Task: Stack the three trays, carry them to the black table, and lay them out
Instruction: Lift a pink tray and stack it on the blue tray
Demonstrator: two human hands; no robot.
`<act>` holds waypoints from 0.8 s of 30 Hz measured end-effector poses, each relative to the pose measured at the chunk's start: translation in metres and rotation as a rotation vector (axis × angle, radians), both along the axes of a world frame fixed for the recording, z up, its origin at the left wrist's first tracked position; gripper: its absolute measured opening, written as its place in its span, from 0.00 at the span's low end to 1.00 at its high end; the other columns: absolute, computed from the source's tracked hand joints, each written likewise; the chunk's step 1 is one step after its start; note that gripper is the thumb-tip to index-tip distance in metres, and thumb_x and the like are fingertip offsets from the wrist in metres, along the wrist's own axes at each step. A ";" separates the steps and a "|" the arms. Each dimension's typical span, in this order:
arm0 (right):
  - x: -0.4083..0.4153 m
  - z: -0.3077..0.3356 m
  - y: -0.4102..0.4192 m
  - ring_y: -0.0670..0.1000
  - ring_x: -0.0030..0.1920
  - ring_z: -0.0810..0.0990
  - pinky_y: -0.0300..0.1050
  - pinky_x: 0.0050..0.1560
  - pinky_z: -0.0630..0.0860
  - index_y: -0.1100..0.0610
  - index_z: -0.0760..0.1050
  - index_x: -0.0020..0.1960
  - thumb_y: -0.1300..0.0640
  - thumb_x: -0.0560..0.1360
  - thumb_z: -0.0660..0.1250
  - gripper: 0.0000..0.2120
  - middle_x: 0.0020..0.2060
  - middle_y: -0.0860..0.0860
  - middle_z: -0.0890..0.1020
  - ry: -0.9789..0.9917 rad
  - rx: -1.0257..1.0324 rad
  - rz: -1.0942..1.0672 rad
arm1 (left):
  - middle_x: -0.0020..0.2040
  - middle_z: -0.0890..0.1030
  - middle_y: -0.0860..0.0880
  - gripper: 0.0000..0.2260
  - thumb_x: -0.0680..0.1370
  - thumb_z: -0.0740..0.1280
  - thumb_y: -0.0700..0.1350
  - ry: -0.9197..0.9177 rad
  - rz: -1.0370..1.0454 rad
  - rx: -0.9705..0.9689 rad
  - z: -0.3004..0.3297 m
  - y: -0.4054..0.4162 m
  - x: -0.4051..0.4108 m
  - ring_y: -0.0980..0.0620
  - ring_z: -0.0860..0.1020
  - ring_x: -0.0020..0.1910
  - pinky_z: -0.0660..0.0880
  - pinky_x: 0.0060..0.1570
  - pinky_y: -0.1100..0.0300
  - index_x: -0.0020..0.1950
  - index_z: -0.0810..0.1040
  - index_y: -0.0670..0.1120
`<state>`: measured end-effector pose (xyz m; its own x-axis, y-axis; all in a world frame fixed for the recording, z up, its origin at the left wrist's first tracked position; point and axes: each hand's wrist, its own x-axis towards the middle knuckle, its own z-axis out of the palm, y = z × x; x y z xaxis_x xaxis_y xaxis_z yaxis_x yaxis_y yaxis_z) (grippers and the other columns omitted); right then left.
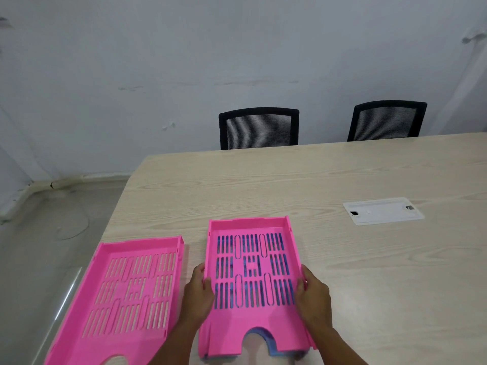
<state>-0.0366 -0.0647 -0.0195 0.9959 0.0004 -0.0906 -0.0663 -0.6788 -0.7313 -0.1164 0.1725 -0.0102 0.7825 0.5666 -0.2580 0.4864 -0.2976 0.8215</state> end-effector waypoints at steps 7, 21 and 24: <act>0.003 0.001 0.001 0.51 0.37 0.84 0.52 0.44 0.85 0.54 0.78 0.60 0.61 0.81 0.58 0.13 0.39 0.51 0.84 0.034 -0.003 -0.007 | 0.53 0.83 0.43 0.20 0.84 0.56 0.36 0.005 -0.001 0.026 -0.005 -0.003 0.001 0.64 0.73 0.28 0.75 0.32 0.65 0.77 0.63 0.42; 0.016 0.009 0.013 0.55 0.59 0.75 0.53 0.59 0.80 0.57 0.78 0.62 0.67 0.76 0.60 0.17 0.53 0.52 0.83 -0.189 -0.061 0.049 | 0.74 0.72 0.42 0.22 0.83 0.60 0.40 -0.047 -0.040 0.038 -0.002 0.006 0.001 0.45 0.74 0.70 0.73 0.68 0.50 0.78 0.62 0.44; 0.021 0.018 0.028 0.56 0.60 0.75 0.52 0.61 0.76 0.62 0.77 0.64 0.68 0.76 0.63 0.17 0.56 0.56 0.82 -0.252 -0.046 0.084 | 0.75 0.71 0.43 0.22 0.83 0.61 0.40 -0.081 -0.012 0.035 0.004 0.018 0.002 0.45 0.70 0.74 0.68 0.71 0.49 0.77 0.65 0.44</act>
<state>-0.0155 -0.0369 -0.0015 0.9837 0.0855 0.1582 0.1718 -0.7074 -0.6856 -0.1143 0.1903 -0.0066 0.8070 0.5645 -0.1734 0.4145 -0.3324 0.8472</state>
